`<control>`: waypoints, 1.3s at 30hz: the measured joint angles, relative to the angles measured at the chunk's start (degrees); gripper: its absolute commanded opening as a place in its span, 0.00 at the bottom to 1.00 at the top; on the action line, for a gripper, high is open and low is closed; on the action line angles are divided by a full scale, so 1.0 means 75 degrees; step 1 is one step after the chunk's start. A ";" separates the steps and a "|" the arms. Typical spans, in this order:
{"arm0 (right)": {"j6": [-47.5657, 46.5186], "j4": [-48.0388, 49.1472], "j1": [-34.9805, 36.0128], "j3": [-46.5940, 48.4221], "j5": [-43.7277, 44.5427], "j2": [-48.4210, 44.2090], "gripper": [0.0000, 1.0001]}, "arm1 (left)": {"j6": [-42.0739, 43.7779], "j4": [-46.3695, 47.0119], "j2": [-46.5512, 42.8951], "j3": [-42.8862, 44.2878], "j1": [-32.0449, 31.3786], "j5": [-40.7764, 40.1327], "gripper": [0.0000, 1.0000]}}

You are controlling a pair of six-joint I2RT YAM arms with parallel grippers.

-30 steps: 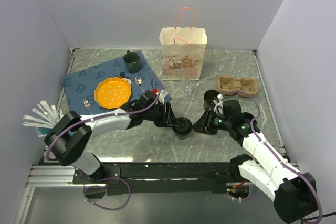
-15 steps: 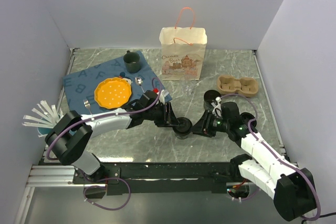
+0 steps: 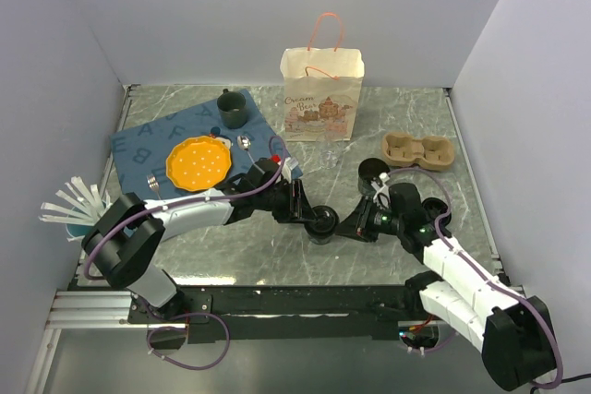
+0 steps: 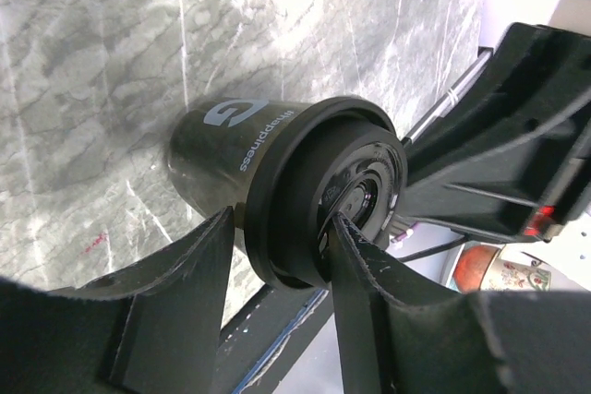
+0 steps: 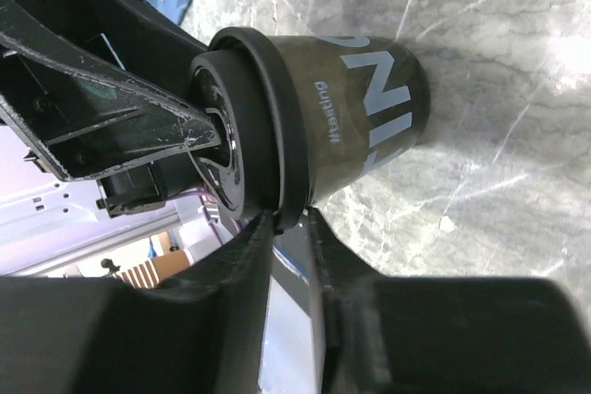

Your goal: Pack the takeout coffee

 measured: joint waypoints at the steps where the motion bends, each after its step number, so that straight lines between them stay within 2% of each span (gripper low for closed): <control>1: 0.0017 0.0105 0.0012 -0.0105 0.0047 -0.0035 0.20 | 0.0009 0.0000 0.0020 0.0000 -0.0003 0.0032 0.48; 8: 0.0469 0.0944 0.0012 -0.0656 -0.0006 -0.0274 0.19 | 0.0090 -0.0006 0.0082 0.0020 0.0003 0.0105 0.48; 12: 0.0615 0.1154 0.0012 -0.0755 -0.0009 -0.0280 0.28 | 0.0178 -0.0017 0.0146 0.0093 0.0017 0.0105 0.48; 16: 0.0379 0.0565 0.0020 -0.0417 0.0143 -0.0213 0.36 | 0.0236 -0.0055 0.0181 0.0163 0.0020 0.0087 0.48; 22: -0.0294 -0.1113 0.0026 0.0743 0.0921 -0.0323 0.37 | 0.0224 0.0009 0.0303 0.0248 -0.0017 0.0070 0.48; 29: -0.0775 -0.1306 -0.0294 0.1620 0.1172 0.0114 0.37 | 0.0230 0.0023 0.0326 0.0271 -0.0038 0.0041 0.48; 39: -0.1227 -0.0924 -0.0711 0.1918 0.0860 0.1550 0.37 | 0.0332 0.0012 0.0379 0.0344 -0.0050 0.0050 0.48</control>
